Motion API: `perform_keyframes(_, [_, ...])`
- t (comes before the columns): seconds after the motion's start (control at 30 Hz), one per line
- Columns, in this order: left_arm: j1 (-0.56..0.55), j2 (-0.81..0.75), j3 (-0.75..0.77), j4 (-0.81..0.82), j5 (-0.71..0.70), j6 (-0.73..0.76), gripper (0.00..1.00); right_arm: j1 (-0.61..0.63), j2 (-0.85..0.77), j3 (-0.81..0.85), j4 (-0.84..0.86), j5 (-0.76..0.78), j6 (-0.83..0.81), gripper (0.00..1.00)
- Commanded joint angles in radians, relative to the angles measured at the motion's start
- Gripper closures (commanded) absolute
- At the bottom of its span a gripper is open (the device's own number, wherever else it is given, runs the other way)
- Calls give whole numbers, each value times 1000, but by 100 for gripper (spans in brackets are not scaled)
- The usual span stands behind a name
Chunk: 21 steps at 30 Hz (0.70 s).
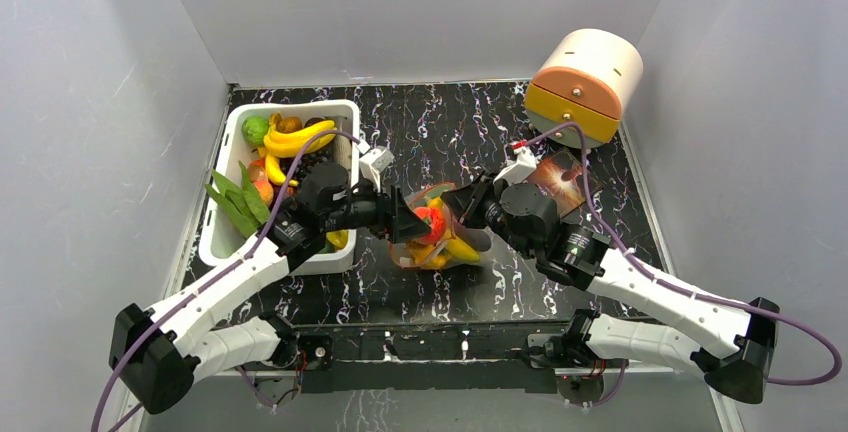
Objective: Place the food in the zip-top bag and seal the zipper
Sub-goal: Place the fake fruit in the zipper food storage bag.
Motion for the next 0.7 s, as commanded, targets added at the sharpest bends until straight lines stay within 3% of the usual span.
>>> perform_keyframes(0.0, [-18,21,11,-16,-130,63,74,3,-36,45,103,-75,-12,100])
perform_keyframes(0.07, [-25,34,16,-33,-167,85,75,3,-38,46,101,-106,-19,100])
perform_keyframes(0.17, [-50,78,26,-103,-333,174,76,3,-28,43,111,-267,-45,100])
perform_keyframes(0.23, [-65,92,37,-106,-342,185,75,3,0,54,115,-333,-69,100])
perform_keyframes(0.33, [-73,60,40,-92,-298,143,55,3,-2,19,141,-317,-47,100])
perform_keyframes(0.5, [-73,-51,82,-196,-304,150,26,3,-74,9,76,-139,-19,100])
perform_keyframes(0.67, [-73,-99,162,-332,-357,188,20,3,-122,1,64,-105,-14,100])
